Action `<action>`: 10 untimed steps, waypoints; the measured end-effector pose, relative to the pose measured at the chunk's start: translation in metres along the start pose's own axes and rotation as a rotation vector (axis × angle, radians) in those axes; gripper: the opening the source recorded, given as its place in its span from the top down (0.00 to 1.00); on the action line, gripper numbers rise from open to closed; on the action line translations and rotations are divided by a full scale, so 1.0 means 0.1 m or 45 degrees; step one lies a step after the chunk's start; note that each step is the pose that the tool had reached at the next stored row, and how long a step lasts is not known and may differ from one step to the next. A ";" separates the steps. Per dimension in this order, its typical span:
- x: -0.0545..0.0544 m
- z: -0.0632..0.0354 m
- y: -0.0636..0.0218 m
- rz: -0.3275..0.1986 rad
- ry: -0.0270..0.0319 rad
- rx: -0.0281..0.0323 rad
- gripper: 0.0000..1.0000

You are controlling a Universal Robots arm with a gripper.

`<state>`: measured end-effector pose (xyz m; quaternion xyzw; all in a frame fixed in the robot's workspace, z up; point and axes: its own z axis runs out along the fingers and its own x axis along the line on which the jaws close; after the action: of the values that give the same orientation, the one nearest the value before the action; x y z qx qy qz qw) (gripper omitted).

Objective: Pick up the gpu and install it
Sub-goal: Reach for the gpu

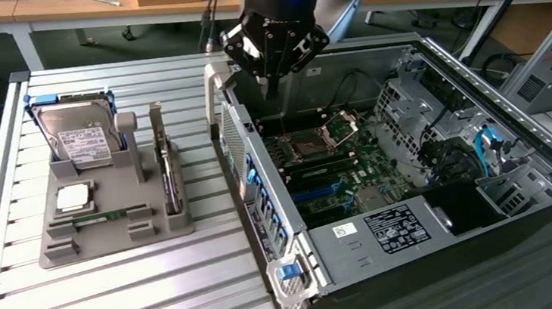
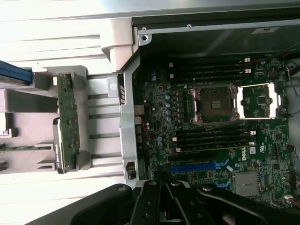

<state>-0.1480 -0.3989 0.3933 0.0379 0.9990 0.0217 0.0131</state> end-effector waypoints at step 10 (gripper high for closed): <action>0.09 -0.002 -0.007 0.000 0.0001 0.0000 0.89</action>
<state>-0.1567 -0.3990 0.3933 0.0379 0.9990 0.0217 0.0131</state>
